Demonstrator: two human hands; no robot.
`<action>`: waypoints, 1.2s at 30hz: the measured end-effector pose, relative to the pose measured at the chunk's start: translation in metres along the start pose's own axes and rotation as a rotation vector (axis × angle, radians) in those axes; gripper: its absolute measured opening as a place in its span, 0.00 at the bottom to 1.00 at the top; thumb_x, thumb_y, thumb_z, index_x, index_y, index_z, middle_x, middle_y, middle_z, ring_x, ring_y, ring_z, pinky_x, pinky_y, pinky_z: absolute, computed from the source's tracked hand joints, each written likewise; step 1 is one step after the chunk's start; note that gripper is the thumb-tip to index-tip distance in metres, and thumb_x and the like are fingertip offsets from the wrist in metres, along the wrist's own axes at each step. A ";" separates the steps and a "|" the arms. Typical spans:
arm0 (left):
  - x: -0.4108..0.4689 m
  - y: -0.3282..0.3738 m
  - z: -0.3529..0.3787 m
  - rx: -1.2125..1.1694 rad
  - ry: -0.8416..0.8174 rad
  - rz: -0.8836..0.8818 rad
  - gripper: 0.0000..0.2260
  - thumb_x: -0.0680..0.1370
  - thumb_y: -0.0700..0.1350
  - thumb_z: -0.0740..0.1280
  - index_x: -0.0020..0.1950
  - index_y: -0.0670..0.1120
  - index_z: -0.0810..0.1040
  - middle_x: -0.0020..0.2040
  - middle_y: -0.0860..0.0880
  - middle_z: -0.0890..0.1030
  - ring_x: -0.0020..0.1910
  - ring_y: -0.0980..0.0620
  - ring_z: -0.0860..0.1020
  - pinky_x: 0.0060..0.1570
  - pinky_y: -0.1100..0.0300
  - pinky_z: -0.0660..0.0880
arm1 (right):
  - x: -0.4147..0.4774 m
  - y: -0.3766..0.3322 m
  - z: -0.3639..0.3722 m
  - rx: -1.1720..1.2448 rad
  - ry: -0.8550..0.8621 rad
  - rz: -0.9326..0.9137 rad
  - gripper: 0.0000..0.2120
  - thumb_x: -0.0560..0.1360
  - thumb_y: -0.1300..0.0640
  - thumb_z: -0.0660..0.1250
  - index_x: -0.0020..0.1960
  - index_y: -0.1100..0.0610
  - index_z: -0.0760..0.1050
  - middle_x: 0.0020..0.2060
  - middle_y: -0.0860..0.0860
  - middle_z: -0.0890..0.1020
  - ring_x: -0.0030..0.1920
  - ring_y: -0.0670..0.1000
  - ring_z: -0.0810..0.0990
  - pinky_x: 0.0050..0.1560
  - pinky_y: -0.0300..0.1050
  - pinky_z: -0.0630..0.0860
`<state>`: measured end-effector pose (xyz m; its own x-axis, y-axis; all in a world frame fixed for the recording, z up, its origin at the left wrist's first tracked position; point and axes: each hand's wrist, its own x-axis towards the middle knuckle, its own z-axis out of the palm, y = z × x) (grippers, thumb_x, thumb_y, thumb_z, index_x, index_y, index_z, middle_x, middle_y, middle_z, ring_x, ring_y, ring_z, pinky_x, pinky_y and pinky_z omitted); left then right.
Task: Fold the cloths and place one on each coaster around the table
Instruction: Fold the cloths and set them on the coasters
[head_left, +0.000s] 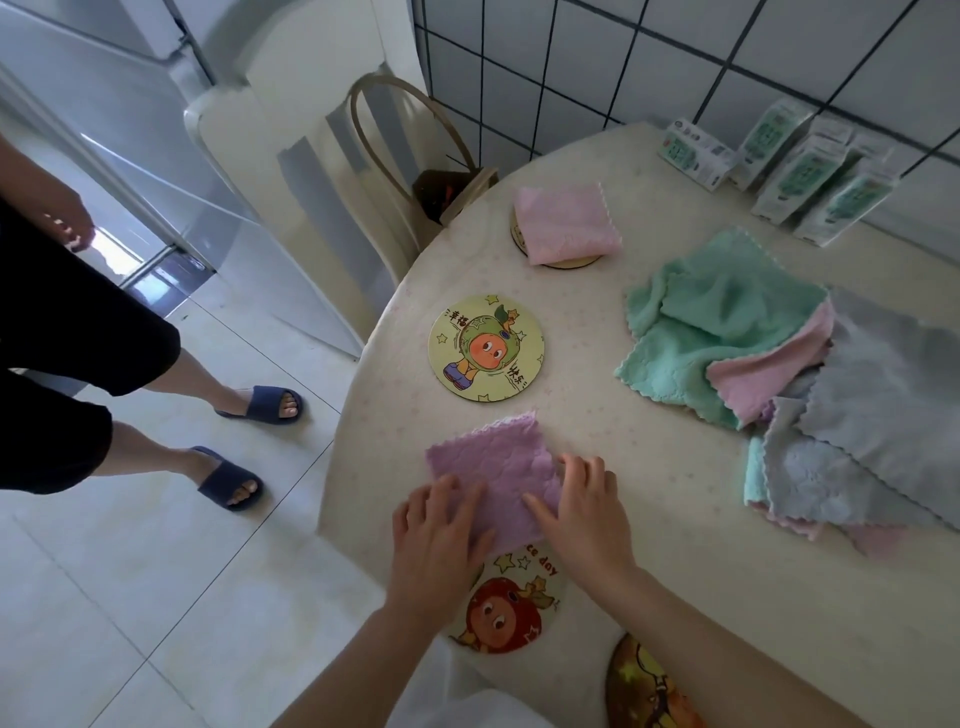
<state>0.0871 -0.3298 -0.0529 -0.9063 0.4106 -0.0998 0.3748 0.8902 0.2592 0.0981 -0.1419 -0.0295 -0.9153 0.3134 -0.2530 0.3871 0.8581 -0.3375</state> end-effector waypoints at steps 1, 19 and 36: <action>-0.001 0.000 0.000 -0.003 -0.013 -0.054 0.24 0.75 0.63 0.57 0.68 0.54 0.70 0.60 0.46 0.72 0.54 0.45 0.73 0.52 0.49 0.72 | -0.004 0.002 0.001 0.006 -0.009 0.028 0.28 0.73 0.37 0.62 0.64 0.54 0.65 0.58 0.52 0.70 0.54 0.51 0.69 0.47 0.42 0.74; 0.036 0.018 -0.038 -0.994 -0.103 -0.951 0.29 0.73 0.41 0.69 0.71 0.47 0.61 0.54 0.48 0.75 0.51 0.48 0.76 0.50 0.52 0.76 | 0.011 -0.009 -0.018 0.541 -0.269 0.485 0.16 0.73 0.52 0.66 0.58 0.57 0.69 0.49 0.51 0.77 0.47 0.51 0.77 0.46 0.45 0.76; 0.111 -0.014 -0.096 -1.798 -0.412 -0.848 0.14 0.76 0.37 0.65 0.61 0.39 0.74 0.57 0.39 0.81 0.54 0.40 0.80 0.46 0.47 0.80 | 0.065 -0.023 -0.075 1.003 -0.395 0.422 0.06 0.77 0.54 0.65 0.50 0.55 0.78 0.45 0.53 0.84 0.43 0.50 0.82 0.39 0.43 0.79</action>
<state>-0.0370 -0.3156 0.0245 -0.5277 0.3222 -0.7860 -0.8494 -0.2143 0.4824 0.0216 -0.1105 0.0302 -0.6622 0.1977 -0.7228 0.7299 -0.0479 -0.6818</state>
